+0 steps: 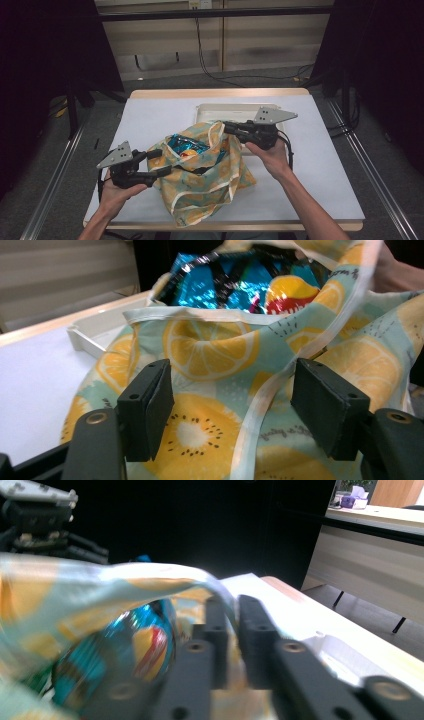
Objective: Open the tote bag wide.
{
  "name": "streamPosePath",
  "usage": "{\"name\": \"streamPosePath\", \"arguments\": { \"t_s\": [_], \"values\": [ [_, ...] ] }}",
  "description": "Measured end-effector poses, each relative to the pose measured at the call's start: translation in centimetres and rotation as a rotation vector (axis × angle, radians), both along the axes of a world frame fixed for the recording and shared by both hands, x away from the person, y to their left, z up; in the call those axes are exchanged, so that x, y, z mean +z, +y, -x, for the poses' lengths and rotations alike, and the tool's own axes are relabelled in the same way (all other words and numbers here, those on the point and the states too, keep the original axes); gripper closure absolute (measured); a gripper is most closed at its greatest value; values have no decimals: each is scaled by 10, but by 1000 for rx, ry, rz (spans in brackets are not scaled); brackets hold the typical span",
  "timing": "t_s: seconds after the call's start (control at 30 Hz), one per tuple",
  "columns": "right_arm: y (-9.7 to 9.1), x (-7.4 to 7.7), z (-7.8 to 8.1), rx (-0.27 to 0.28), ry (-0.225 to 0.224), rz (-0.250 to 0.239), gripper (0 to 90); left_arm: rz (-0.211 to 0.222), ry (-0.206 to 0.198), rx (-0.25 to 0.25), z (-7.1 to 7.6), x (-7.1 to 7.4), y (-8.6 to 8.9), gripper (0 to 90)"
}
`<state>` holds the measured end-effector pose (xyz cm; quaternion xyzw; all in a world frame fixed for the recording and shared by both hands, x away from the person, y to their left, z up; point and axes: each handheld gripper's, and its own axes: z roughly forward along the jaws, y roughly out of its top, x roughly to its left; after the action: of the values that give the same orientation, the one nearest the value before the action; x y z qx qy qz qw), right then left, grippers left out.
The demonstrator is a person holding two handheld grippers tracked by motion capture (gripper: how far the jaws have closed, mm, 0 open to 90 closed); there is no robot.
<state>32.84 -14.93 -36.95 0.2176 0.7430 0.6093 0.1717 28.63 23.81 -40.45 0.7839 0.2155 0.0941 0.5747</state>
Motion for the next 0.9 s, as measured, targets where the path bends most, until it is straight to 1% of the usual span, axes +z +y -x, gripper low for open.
{"name": "streamPosePath", "arguments": {
  "t_s": [0.03, 0.1, 0.13, 0.17, 0.2, 0.23, 0.27, 0.3, 0.33, 0.37, 0.4, 0.43, 0.47, 0.5, 0.53, 0.57, 0.6, 0.67, 0.73, 0.77, 0.8, 0.83, 0.87, 0.9],
  "values": [
    [2, 1, -4, 5, 4, -7, 900, 5, 9, 11, 1, 0, 0, 321],
    [5, 3, -10, -6, 5, -6, 900, -3, 3, 2, 0, -1, 2, 319],
    [7, 4, -13, -9, 11, -5, 900, 3, 8, 0, 0, -2, 2, 319],
    [9, 4, -16, -17, 10, -9, 900, -4, 13, 3, 1, -2, 3, 320],
    [11, 5, -19, -24, 12, -7, 900, 5, 13, -11, 0, -3, 3, 336],
    [13, 5, -22, -32, 15, -2, 900, 2, 10, -10, 1, -2, 3, 385],
    [14, 5, -25, -44, 14, -2, 900, 7, 16, -17, 1, -2, 3, 394],
    [14, 6, -28, -55, 19, -12, 900, 1, 13, -31, 1, -2, 4, 422],
    [15, 6, -31, -65, 19, -18, 900, -12, 8, -25, 2, -1, 4, 490],
    [15, 6, -34, -77, 22, -29, 900, -16, 13, -20, 1, -1, 3, 546],
    [15, 6, -37, -87, 25, -36, 900, -12, 15, -25, 1, -2, 3, 558],
    [15, 5, -40, -90, 30, -42, 900, -20, 11, -29, 0, -2, 2, 615],
    [16, 4, -42, -96, 31, -34, 900, -24, 11, -38, -1, -2, 2, 665],
    [16, 3, -44, -95, 38, -31, 900, -21, 16, -43, -2, -1, 2, 731],
    [18, 2, -44, -92, 38, -32, 900, -9, 17, -51, -2, 0, 3, 865],
    [18, 2, -44, -92, 38, -32, 900, -2, 18, -56, -2, 1, 4, 865],
    [18, 2, -44, -89, 38, -34, 900, 18, 18, -58, -3, 3, 6, 895],
    [20, 2, -43, -82, 37, -34, 900, 32, 13, -49, -3, 8, 11, 900],
    [20, 2, -42, -78, 34, -37, 900, 62, 2, -24, -4, 14, 17, 900],
    [19, 3, -41, -80, 35, -33, 900, 76, 0, -20, -4, 15, 19, 900],
    [19, 3, -41, -78, 33, -30, 900, 81, -6, -7, -5, 18, 22, 900],
    [18, 3, -41, -75, 33, -23, 900, 78, -12, -4, -7, 20, 24, 900],
    [17, 3, -41, -75, 28, -15, 900, 97, -7, 10, -10, 22, 27, 900],
    [16, 3, -41, -78, 28, -13, 900, 123, 6, 24, -15, 23, 29, 900]
  ]
}}
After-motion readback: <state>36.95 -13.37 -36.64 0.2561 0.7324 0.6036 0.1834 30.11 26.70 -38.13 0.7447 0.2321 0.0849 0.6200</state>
